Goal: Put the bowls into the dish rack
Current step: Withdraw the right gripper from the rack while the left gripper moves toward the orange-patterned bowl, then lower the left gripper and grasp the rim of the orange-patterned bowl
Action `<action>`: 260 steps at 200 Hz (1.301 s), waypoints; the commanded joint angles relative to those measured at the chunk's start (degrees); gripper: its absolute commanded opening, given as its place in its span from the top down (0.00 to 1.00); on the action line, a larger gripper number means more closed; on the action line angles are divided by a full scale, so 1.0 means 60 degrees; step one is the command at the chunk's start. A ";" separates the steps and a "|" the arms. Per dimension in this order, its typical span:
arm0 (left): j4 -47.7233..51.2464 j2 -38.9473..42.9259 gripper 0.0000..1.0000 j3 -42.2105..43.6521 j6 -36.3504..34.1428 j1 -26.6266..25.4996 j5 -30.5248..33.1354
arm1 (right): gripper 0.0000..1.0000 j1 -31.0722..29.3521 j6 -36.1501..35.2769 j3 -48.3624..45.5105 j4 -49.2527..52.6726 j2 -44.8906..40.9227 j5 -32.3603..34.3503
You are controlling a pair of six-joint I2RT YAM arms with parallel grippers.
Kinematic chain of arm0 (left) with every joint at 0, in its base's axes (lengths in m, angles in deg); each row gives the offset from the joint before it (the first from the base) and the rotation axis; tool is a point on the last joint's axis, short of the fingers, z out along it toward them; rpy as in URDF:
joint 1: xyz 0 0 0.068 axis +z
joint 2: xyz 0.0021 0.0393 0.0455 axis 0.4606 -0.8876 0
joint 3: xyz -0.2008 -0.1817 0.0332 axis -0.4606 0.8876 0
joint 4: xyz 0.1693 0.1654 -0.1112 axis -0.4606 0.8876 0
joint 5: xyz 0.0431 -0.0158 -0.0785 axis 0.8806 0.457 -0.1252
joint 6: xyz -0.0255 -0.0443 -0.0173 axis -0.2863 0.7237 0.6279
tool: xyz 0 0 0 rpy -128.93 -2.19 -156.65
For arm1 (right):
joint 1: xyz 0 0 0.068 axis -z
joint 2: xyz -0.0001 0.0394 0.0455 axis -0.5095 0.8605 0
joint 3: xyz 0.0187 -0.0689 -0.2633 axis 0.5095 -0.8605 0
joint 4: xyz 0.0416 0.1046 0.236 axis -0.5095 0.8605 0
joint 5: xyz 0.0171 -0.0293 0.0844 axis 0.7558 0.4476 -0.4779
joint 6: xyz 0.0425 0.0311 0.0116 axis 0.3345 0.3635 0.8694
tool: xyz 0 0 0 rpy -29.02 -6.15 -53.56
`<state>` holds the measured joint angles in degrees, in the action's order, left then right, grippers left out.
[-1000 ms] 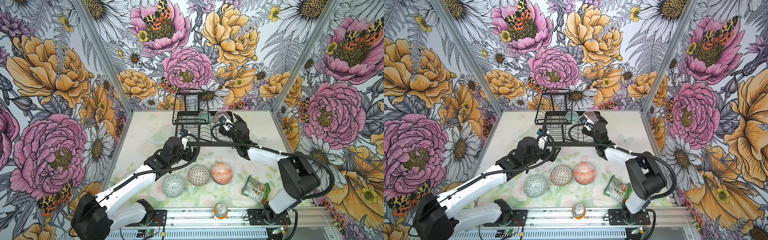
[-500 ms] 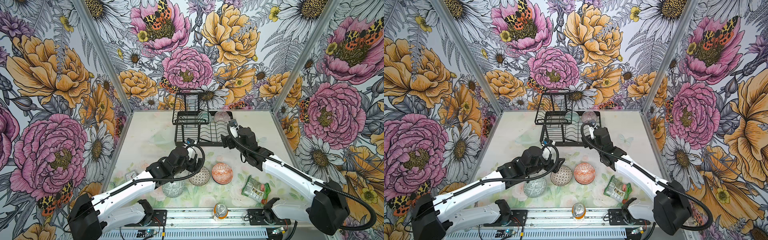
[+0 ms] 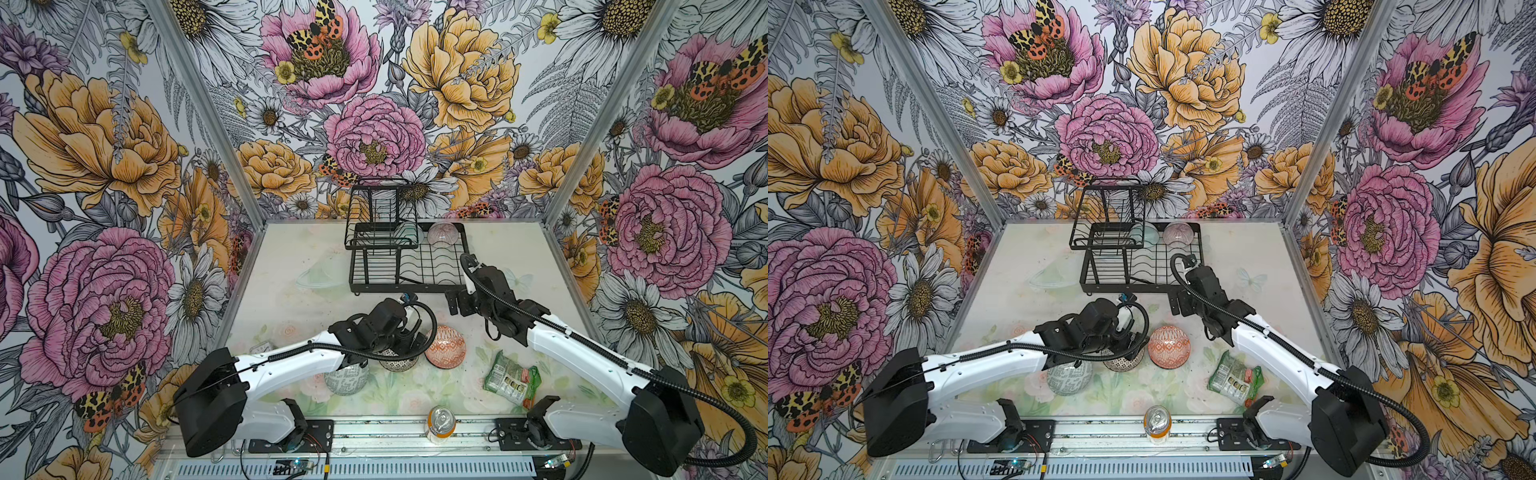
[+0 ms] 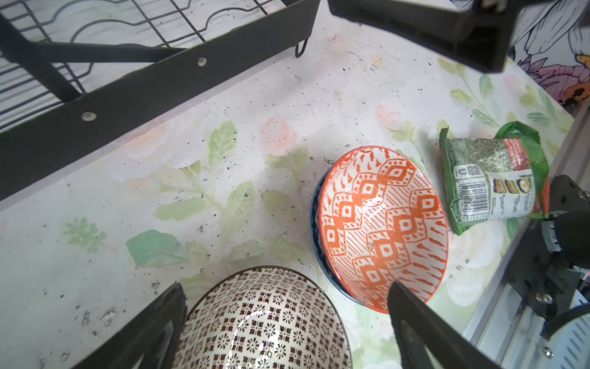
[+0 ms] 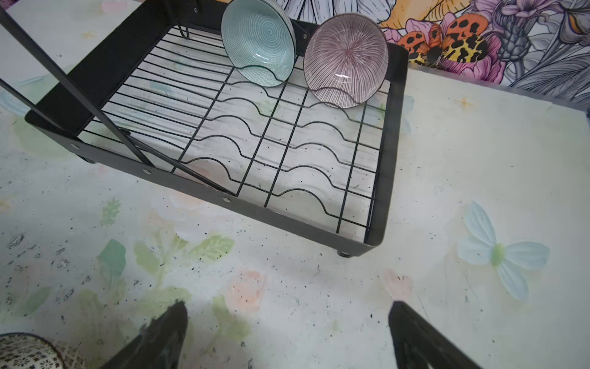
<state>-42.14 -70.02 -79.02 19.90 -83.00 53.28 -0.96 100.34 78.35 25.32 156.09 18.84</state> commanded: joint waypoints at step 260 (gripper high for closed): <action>0.1016 -0.2863 0.50 -0.2567 0.0820 -0.0757 0.1180 | 0.01 0.0168 -0.0482 0.0442 -0.0215 0.0904 0.0100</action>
<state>-37.83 -86.43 -92.77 24.71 -86.95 57.33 -0.42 97.68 80.43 25.40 161.07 19.06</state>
